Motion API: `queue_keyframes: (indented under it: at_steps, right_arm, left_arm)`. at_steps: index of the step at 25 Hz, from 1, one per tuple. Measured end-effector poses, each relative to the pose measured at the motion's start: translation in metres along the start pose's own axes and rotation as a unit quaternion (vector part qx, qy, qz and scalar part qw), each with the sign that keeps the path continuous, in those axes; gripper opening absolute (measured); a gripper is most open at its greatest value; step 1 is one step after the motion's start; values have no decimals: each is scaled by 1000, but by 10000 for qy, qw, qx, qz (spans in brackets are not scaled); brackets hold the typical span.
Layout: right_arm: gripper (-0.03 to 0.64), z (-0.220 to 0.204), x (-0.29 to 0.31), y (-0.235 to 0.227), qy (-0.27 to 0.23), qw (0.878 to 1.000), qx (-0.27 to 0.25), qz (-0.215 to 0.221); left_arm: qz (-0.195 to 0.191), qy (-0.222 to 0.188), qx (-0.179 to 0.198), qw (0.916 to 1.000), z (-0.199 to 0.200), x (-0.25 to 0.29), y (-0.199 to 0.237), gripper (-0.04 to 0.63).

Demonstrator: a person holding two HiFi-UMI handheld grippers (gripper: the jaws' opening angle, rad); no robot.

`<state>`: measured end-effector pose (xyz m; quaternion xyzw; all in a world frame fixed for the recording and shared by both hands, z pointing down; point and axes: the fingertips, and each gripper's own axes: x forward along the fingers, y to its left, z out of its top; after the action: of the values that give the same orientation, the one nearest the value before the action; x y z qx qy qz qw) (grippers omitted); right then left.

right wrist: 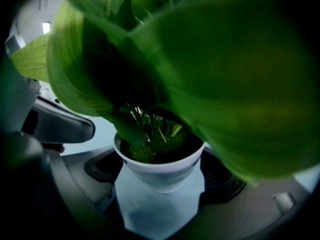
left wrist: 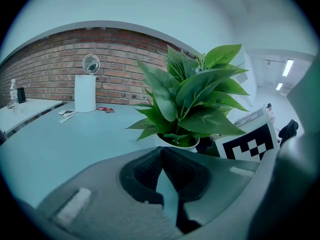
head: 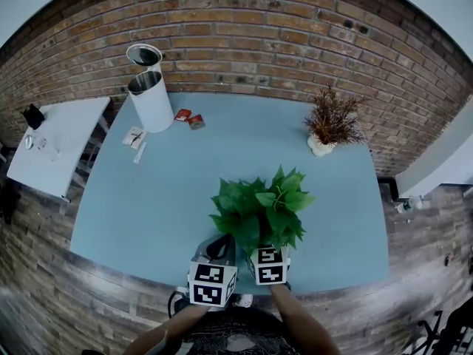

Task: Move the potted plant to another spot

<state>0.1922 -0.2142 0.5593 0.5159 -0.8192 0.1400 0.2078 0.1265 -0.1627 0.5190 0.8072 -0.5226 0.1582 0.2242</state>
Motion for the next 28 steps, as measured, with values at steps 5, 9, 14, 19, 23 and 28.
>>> queue_keyframes:
  at_steps: [5, 9, 14, 19, 23, 28]
  right_arm:
    - [483, -2, -6, -17, -23, 10000, 16, 10]
    - [483, -6, -10, -28, -39, 9999, 93, -3]
    - [483, -7, -13, -39, -64, 9999, 73, 38]
    - [485, -8, -20, -59, -49, 9999, 105, 15]
    - [485, -8, -26, -80, -46, 9999, 150, 1]
    - [486, -11, -23, -82, -76, 9998, 166, -63]
  left_arm:
    - [7, -27, -39, 10000, -1, 8, -14, 0]
    - [-24, -45, -25, 10000, -2, 12, -26, 0]
    - [-62, -50, -23, 10000, -2, 21, -41, 0]
    - [-95, -44, -49, 9999, 2, 30, -58, 0]
    - [-105, -22, -67, 9999, 8, 40, -73, 0]
    - [-174, -56, -12, 9998, 6, 44, -72, 0]
